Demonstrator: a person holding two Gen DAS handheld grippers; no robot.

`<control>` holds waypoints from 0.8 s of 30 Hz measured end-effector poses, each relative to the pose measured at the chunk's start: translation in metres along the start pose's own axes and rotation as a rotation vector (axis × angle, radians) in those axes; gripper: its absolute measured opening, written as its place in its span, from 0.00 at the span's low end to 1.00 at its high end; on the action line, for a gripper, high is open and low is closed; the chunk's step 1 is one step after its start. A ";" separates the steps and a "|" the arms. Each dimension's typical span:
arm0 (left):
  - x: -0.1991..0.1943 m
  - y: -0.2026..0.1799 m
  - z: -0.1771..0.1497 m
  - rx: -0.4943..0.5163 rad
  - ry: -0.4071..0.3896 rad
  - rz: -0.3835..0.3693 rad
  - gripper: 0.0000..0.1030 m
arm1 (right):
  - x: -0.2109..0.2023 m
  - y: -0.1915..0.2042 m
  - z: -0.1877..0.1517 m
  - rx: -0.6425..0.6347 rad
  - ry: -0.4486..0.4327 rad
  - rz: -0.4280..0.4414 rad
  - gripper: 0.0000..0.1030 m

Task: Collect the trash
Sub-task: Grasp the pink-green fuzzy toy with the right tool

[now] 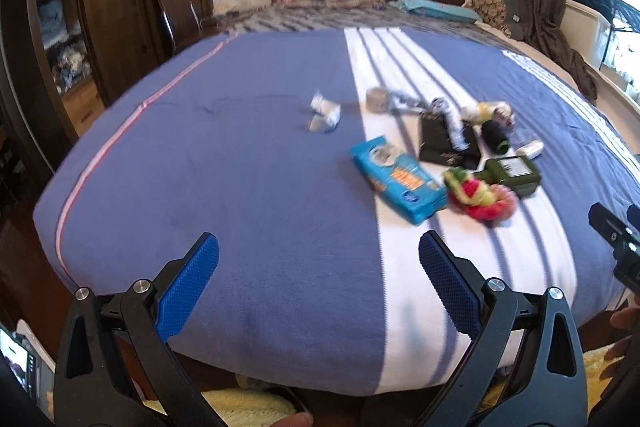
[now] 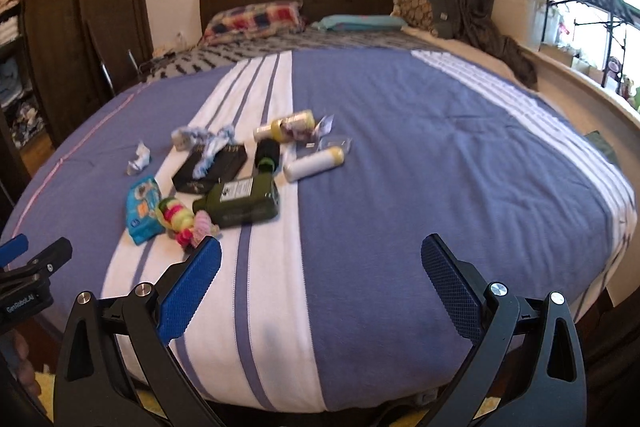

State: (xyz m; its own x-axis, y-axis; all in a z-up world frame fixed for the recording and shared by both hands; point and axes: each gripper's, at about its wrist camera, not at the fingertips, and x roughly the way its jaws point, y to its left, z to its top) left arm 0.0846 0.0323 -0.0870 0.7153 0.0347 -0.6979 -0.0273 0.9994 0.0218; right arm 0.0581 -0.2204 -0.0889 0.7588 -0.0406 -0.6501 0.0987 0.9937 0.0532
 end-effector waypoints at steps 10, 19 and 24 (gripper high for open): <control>0.039 0.024 -0.006 -0.031 0.069 -0.027 0.92 | 0.045 0.044 -0.007 -0.053 0.101 0.150 0.97; 0.046 0.027 0.002 -0.009 0.061 -0.034 0.89 | 0.066 0.075 0.002 -0.137 0.105 0.205 0.62; 0.053 0.019 0.008 -0.010 0.069 -0.071 0.87 | 0.076 0.079 0.009 -0.161 0.099 0.217 0.40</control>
State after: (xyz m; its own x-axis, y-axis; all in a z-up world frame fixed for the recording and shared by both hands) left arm 0.1277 0.0535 -0.1178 0.6660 -0.0370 -0.7451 0.0146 0.9992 -0.0366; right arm 0.1294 -0.1459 -0.1277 0.6839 0.1777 -0.7076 -0.1688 0.9821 0.0835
